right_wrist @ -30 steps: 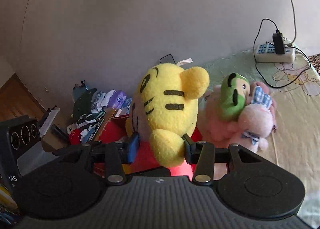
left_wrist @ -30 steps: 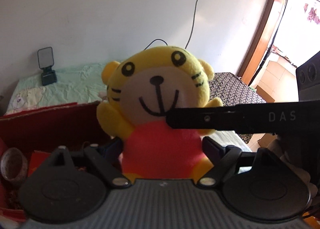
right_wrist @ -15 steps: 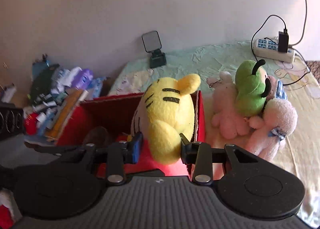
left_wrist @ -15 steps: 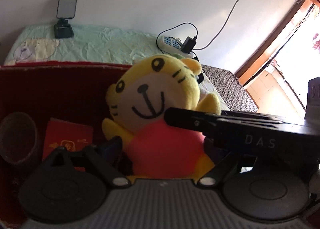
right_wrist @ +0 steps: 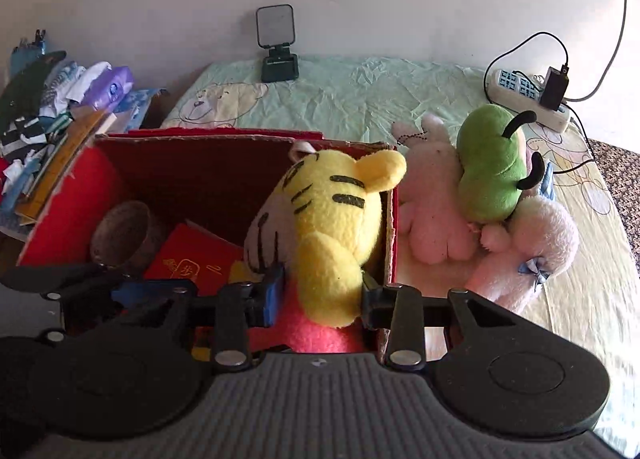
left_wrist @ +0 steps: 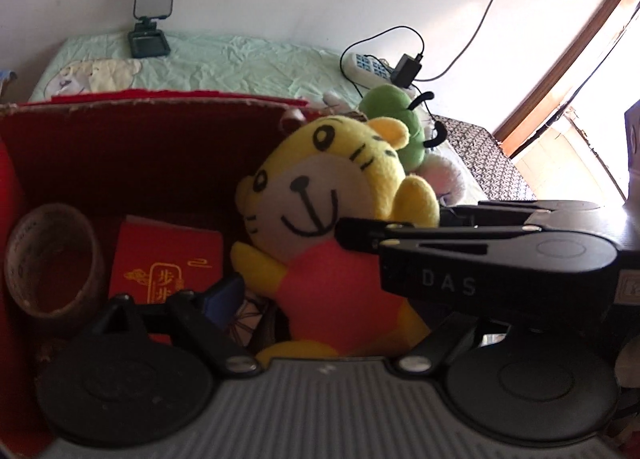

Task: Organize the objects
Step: 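Lift the yellow tiger with the right gripper and carry it into the red box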

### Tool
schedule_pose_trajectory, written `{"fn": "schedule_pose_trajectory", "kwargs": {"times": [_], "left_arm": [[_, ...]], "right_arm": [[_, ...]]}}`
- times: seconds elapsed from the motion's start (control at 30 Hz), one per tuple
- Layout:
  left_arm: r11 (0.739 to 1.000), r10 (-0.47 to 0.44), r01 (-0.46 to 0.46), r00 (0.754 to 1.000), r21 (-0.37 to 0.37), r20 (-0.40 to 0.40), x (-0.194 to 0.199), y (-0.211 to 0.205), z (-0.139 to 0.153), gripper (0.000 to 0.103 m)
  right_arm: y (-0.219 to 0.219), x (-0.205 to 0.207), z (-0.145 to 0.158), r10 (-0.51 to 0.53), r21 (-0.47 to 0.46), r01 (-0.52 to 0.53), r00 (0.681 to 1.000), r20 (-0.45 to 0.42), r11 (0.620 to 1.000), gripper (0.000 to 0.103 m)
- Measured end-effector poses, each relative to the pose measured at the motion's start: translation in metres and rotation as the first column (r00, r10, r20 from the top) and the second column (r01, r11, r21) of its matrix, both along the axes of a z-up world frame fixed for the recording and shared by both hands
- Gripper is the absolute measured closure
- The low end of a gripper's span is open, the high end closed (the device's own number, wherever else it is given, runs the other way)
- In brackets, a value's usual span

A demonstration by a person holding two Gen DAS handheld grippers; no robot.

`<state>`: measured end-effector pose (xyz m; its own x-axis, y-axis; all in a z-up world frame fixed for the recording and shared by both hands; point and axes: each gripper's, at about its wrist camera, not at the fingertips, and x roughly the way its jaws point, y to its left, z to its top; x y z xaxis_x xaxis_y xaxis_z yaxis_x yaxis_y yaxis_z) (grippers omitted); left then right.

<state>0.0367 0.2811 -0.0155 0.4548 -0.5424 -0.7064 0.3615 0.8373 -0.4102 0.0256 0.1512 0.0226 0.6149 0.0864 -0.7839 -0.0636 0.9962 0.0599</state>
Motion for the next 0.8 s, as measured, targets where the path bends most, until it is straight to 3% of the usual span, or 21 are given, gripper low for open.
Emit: {"fn": "schedule_pose_trajectory", "kwargs": {"times": [0.13,0.3,0.6,0.8], "left_arm": [[1.0,0.006,-0.007,1.0,0.006,0.004,0.0,0.0,0.0,0.014],[1.0,0.01,-0.01,1.0,-0.003,-0.01,0.001,0.003,-0.003,0.01],[1.0,0.006,-0.007,1.0,0.029,0.018,-0.005,0.002,0.001,0.009],[0.997,0.04,-0.043,0.998,0.071,0.043,-0.012,0.003,0.012,0.009]], "right_arm": [[-0.003,-0.001,-0.001,0.005,0.016,-0.005,1.0,0.008,1.0,0.064],[0.002,-0.004,0.004,-0.004,0.013,0.004,1.0,0.028,1.0,0.048],[0.003,-0.01,0.012,-0.002,0.012,0.002,0.999,0.04,1.0,0.044],[-0.008,-0.022,0.022,-0.016,0.077,0.011,0.998,0.061,0.997,0.043]]}}
